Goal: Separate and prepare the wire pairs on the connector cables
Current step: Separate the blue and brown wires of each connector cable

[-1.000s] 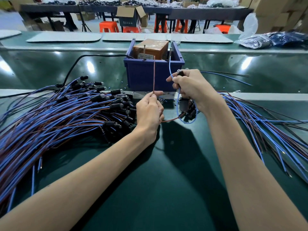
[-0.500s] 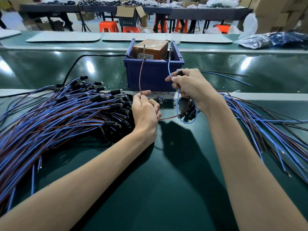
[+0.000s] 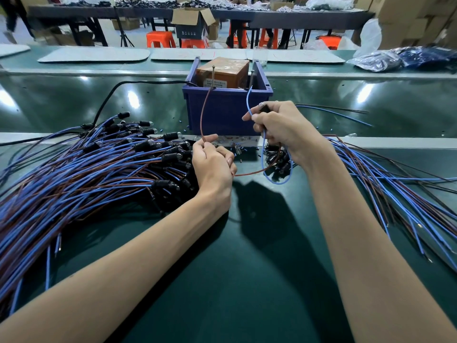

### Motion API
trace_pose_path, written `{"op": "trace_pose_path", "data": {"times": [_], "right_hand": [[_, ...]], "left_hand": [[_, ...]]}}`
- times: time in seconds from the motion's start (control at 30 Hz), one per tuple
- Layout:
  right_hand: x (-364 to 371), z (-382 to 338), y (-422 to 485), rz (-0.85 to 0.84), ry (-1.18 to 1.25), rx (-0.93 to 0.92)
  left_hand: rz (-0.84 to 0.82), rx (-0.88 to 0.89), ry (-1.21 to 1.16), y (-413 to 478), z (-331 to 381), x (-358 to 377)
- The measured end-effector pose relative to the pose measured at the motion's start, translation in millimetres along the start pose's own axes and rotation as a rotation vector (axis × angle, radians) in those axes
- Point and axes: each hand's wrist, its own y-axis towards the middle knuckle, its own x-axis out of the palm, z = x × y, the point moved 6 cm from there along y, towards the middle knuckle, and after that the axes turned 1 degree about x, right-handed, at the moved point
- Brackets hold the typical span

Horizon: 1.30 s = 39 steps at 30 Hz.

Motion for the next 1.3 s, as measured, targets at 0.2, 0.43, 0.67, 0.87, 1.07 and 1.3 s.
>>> {"op": "trace_pose_path", "data": {"times": [0.2, 0.43, 0.67, 0.87, 1.07, 1.3], "right_hand": [[2.1, -2.0, -1.5, -0.035, -0.007, -0.009], [3.6, -5.5, -0.5, -0.029, 0.043, -0.026], [-2.5, 8.7, 4.1, 0.081, 0.091, 0.077], [-10.6, 11.8, 6.0, 0.169, 0.176, 0.117], [-16.5, 14.7, 7.2, 0.237, 0.218, 0.138], [-22.3, 15.2, 5.3, 0.285, 0.262, 0.158]], "left_hand": [[-0.010, 0.011, 0.010, 0.9, 0.0, -0.3], [-0.107, -0.016, 0.046, 1.1, -1.1, 4.5], [-0.163, -0.028, 0.071, -0.4, -0.7, 8.5], [-0.190, -0.027, 0.086, 1.0, -2.4, 9.2], [-0.220, -0.027, 0.125, 1.9, -3.9, 10.0], [-0.236, -0.033, 0.149, 2.2, -5.0, 11.0]]}}
